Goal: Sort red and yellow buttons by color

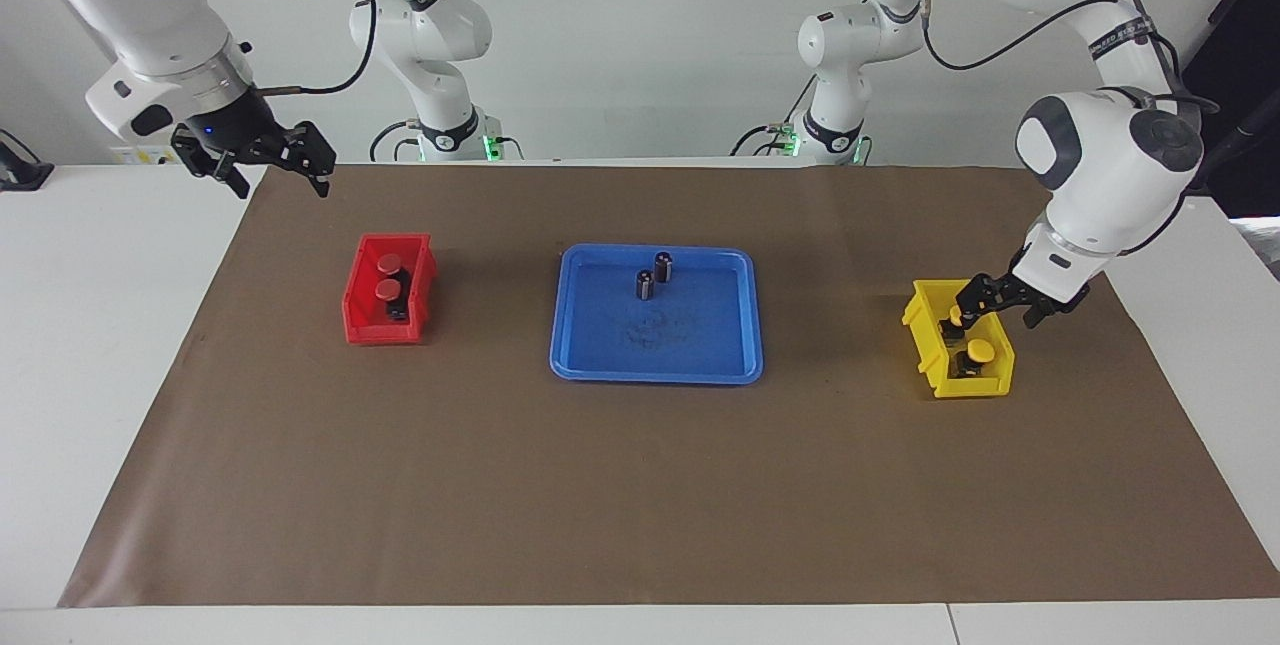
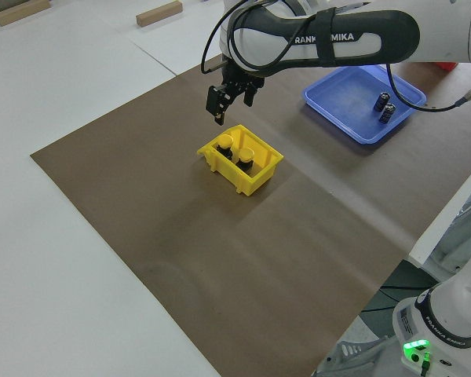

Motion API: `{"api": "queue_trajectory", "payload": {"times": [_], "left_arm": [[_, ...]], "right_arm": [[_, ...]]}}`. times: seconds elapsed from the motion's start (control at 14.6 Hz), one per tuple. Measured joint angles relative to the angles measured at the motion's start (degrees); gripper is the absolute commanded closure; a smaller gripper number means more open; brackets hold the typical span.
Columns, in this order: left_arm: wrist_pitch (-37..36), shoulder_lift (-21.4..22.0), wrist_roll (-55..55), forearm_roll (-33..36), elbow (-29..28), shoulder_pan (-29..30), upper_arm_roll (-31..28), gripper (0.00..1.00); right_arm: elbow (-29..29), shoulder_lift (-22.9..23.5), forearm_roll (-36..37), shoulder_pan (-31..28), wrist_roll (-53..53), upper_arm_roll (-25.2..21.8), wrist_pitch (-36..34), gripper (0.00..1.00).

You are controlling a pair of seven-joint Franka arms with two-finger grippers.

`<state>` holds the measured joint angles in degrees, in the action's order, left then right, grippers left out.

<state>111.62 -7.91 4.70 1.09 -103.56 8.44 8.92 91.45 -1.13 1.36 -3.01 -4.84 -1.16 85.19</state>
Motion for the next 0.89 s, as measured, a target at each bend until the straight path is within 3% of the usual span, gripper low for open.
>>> {"api": "queue_trajectory", "payload": {"times": [0.41, 0.89], "left_arm": [[-8.88, 7.21, 0.00, -0.06, 2.66, -1.51, 0.13, 0.00], [-12.62, 11.39, 0.04, -0.11, 3.54, -4.78, -2.40, 0.00]], "right_arm": [[0.00, 0.00, 0.00, -0.07, 0.00, 0.00, 0.00, 0.00], [0.00, 0.00, 0.00, -0.09, 0.00, 0.00, 0.00, 0.00]]}}
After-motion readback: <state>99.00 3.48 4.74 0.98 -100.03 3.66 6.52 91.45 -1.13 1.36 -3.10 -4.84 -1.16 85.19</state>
